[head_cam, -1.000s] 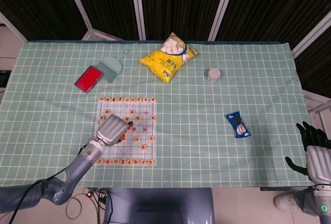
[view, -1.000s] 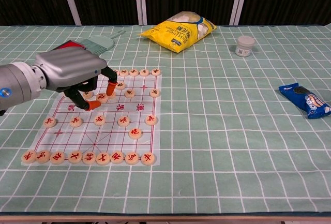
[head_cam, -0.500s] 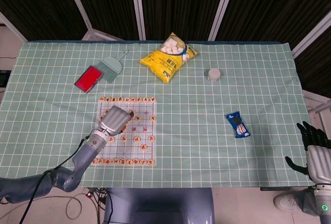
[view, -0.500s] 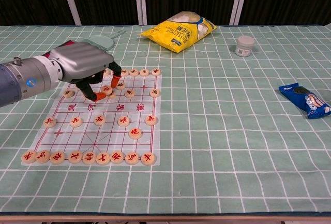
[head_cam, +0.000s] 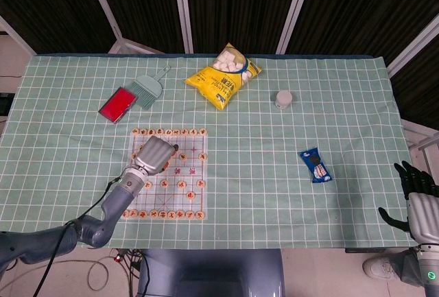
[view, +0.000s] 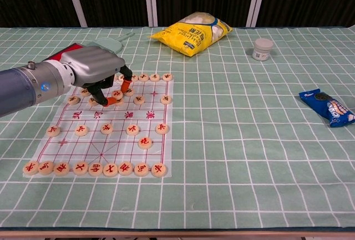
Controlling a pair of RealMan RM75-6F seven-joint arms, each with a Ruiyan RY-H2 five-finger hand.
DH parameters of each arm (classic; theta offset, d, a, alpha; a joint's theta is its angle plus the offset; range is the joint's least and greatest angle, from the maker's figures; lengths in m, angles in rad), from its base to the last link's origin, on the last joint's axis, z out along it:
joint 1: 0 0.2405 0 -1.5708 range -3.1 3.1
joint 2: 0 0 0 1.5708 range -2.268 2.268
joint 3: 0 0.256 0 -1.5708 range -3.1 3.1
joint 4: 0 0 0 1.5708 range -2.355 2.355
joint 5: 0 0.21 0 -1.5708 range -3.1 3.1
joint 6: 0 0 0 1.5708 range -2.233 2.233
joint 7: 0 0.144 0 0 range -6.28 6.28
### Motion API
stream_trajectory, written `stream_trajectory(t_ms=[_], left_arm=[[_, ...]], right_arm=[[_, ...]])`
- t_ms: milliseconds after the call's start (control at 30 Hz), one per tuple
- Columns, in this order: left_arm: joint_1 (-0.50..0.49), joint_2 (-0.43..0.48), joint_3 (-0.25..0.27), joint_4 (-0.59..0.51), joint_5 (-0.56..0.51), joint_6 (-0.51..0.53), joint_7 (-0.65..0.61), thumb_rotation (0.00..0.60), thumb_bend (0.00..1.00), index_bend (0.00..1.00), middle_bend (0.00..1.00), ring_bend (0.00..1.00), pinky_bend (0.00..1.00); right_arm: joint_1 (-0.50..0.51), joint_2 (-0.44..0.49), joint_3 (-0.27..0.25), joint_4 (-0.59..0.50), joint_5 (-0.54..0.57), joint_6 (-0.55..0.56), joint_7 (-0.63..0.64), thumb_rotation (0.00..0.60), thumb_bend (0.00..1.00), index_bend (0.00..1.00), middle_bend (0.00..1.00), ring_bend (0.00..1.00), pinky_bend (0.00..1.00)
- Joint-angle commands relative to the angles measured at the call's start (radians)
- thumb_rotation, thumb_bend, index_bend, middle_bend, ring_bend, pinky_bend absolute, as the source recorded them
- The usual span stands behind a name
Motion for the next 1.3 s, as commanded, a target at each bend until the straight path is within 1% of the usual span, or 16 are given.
stream_trajectory(t_ms=[33, 200, 833, 1200, 1300], left_arm=[[-0.001, -0.004, -0.001, 0.012, -0.007, -0.001, -0.004, 0.600, 0.33, 0.51, 1.00, 0.96, 0.95], [-0.004, -0.009, 0.000, 0.031, -0.014, -0.004, -0.007, 0.600, 0.33, 0.50, 1.00, 0.96, 0.95], [-0.017, -0.024, 0.002, 0.043, -0.029, -0.011, -0.001, 0.600, 0.32, 0.49, 1.00, 0.95, 0.95], [-0.020, -0.030, 0.004, 0.042, -0.039, -0.014, -0.001, 0.600, 0.28, 0.38, 1.00, 0.95, 0.95], [-0.019, -0.026, 0.005, 0.038, -0.034, -0.010, -0.007, 0.600, 0.27, 0.37, 1.00, 0.95, 0.95]], right_arm=[[0.000, 0.001, 0.000, -0.001, -0.001, -0.001, 0.001, 0.600, 0.27, 0.00, 0.00, 0.00, 0.00], [0.000, 0.000, 0.000, 0.000, 0.001, 0.000, 0.002, 0.600, 0.27, 0.00, 0.00, 0.00, 0.00], [0.000, 0.002, -0.001, -0.004, 0.001, -0.002, 0.008, 0.600, 0.27, 0.00, 0.00, 0.00, 0.00], [-0.001, 0.002, -0.001, -0.004, 0.000, -0.001, 0.006, 0.600, 0.27, 0.00, 0.00, 0.00, 0.00], [-0.001, 0.002, -0.001, -0.005, -0.001, 0.000, 0.006, 0.600, 0.27, 0.00, 0.00, 0.00, 0.00]])
